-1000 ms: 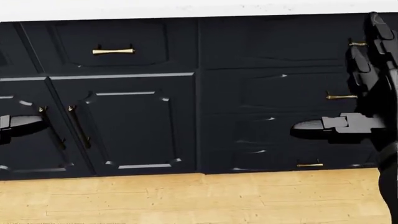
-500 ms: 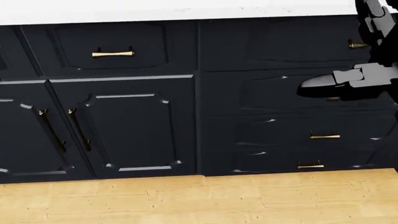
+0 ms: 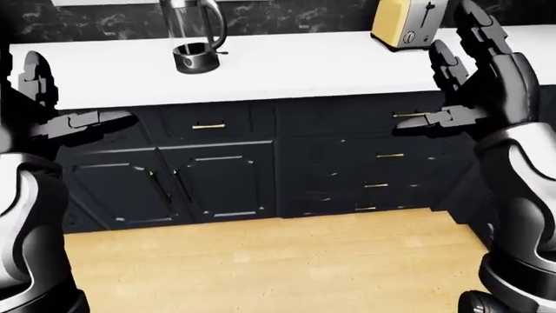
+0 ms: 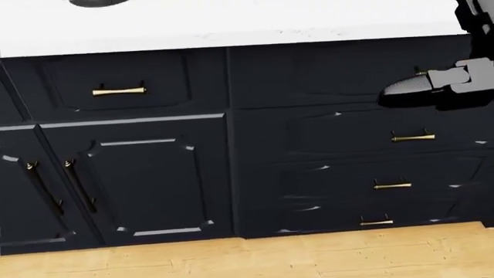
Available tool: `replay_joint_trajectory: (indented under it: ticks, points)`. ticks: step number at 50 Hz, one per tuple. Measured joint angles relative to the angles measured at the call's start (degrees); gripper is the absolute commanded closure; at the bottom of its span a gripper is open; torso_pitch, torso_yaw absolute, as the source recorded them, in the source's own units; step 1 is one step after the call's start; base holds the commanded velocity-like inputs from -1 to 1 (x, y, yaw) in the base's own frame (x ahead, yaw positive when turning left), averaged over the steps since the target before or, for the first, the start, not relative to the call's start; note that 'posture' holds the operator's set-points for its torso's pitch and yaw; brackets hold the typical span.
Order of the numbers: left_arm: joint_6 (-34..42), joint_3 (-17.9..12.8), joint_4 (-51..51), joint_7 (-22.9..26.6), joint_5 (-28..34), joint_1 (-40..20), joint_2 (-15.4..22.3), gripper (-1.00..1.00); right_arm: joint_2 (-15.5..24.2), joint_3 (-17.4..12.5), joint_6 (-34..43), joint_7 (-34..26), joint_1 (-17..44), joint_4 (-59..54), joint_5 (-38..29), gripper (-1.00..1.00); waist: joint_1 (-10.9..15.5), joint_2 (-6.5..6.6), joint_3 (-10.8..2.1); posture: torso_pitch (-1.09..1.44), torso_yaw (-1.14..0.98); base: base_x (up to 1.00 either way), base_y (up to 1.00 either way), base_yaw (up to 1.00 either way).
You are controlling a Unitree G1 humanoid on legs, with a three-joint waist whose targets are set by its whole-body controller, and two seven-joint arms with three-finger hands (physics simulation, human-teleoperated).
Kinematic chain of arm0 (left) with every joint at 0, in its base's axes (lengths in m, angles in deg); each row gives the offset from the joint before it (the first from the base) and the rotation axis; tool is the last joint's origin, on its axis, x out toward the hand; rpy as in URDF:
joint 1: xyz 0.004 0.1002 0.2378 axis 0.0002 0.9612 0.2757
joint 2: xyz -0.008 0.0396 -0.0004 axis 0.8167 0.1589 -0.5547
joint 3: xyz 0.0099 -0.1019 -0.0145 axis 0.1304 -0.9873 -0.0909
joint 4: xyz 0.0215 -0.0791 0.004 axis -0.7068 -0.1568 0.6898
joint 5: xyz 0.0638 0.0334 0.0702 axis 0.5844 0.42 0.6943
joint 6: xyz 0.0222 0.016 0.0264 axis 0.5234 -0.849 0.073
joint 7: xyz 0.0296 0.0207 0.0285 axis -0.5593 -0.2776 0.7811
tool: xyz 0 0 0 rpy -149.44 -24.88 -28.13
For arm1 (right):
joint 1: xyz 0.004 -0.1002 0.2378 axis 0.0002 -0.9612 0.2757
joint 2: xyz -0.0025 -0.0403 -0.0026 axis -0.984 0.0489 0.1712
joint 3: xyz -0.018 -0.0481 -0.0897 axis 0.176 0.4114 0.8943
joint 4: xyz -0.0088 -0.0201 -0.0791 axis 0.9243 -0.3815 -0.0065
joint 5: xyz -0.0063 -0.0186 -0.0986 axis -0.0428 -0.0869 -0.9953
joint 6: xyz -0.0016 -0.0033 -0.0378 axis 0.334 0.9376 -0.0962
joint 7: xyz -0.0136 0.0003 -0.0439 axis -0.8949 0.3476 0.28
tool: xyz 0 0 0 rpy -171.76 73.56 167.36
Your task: Press down the lever to turn on the electric kettle.
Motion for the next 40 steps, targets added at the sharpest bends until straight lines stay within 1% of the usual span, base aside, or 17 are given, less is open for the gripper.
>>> replay_joint_trajectory:
  ticks: [1,3,5,7,11,14,16,19,23,26,27,28,31,33,37,39,40]
  points:
    - [-0.1,0.0,0.2,0.0,-0.2,-0.2,0.1,-1.00,0.2,-0.1,0.0,0.1,0.2,0.1,0.0,-1.00,0.0,-0.80,-0.14,0.00,0.00,0.14,0.00,0.00]
    - [0.1,0.7,0.1,0.1,-0.5,0.2,-0.5,-1.00,0.3,-0.7,0.0,0.3,-0.2,-0.2,0.0,-1.00,-0.8,0.08,0.40,0.00,0.00,0.14,0.00,0.00]
    - [0.7,1.4,-0.1,0.2,-0.9,0.3,-0.5,-1.00,0.4,-1.0,0.6,0.6,-0.6,-0.8,-0.2,-1.00,-1.4,-0.46,0.57,0.00,0.00,0.14,0.00,0.00]
    - [1.2,1.3,-0.2,0.2,-1.3,0.2,-0.2,-1.00,0.6,-0.9,1.2,0.7,-0.2,-1.0,-0.1,-1.00,-1.5,-0.10,0.39,0.00,0.00,0.14,0.00,0.00]
    - [1.0,0.3,0.3,-0.2,-1.5,-0.1,0.4,-1.00,0.9,-0.8,0.8,0.6,0.5,0.0,0.6,-1.00,-1.4,2.35,0.85,0.00,0.00,0.14,0.00,0.00]
    - [0.8,-0.1,0.5,-0.5,-1.6,-0.3,0.8,-1.00,1.1,-0.8,0.7,0.5,1.0,-0.1,1.0,-1.00,-1.6,5.53,0.34,0.00,0.00,0.13,0.02,0.00]
    - [0.6,-0.6,0.3,-0.7,-1.6,0.1,0.9,-1.00,0.5,-0.3,0.9,0.5,0.6,0.2,1.4,-1.00,-0.8,4.98,0.26,0.00,0.00,0.08,0.03,0.00]
    - [1.1,-0.8,-0.6,-1.1,-1.5,0.5,0.9,-1.00,0.5,0.6,2.0,0.1,0.3,-0.2,2.4,-1.00,-0.5,4.78,0.01,0.00,0.00,0.06,0.04,0.00]
    - [1.3,-0.6,-0.5,-1.1,-1.8,0.0,1.3,-1.00,1.2,0.2,2.2,0.1,1.2,0.0,2.7,-1.00,-0.6,1.89,0.03,0.00,0.00,0.06,0.10,0.00]
    - [1.1,-0.7,-0.2,-1.2,-2.0,-0.3,1.6,-1.00,1.5,-0.2,1.7,0.1,1.7,0.8,2.9,-1.00,-0.4,-1.28,0.07,0.00,0.00,0.07,0.15,0.00]
    - [1.0,-0.6,0.0,-1.2,-2.1,-0.4,1.3,-1.00,1.8,-0.4,1.6,0.1,1.8,0.8,3.0,-1.00,-0.9,-1.27,-0.07,0.00,0.00,0.07,0.15,0.00]
    - [0.9,-0.2,0.1,-1.2,-2.1,-0.2,1.0,-1.00,1.8,-0.8,1.5,0.1,1.6,0.7,3.0,-1.00,-1.3,-0.61,0.23,0.00,0.00,0.06,0.14,0.00]
    - [1.4,1.0,-0.5,-0.8,-2.5,0.1,0.9,-1.00,1.8,-1.1,2.1,0.5,0.8,-0.4,2.6,-1.00,-1.7,-0.64,-0.07,0.00,0.00,0.07,0.14,0.00]
    - [1.5,0.7,-0.6,-0.7,-2.5,-0.1,1.1,-1.00,1.9,-0.9,2.4,0.5,1.0,-0.4,2.5,-1.00,-1.5,0.03,-0.23,0.00,0.00,0.06,0.14,0.00]
    - [0.9,-0.2,0.2,-0.9,-2.4,-0.5,1.5,-1.00,2.2,-1.0,2.0,0.2,1.4,0.6,2.8,-1.00,-1.6,3.00,0.38,0.00,0.00,0.06,0.14,0.00]
    - [0.6,-0.3,0.3,-1.0,-2.4,-0.6,1.7,-1.00,2.3,-0.8,1.9,0.1,1.7,0.7,2.8,-1.00,-1.7,5.42,0.02,0.00,0.00,0.07,0.14,0.00]
    - [0.5,-0.5,0.2,-1.0,-2.3,-0.6,2.0,-1.00,1.9,-0.7,1.8,0.1,1.8,0.9,2.8,-1.00,-1.5,5.54,-0.32,0.00,0.00,0.07,0.14,0.00]
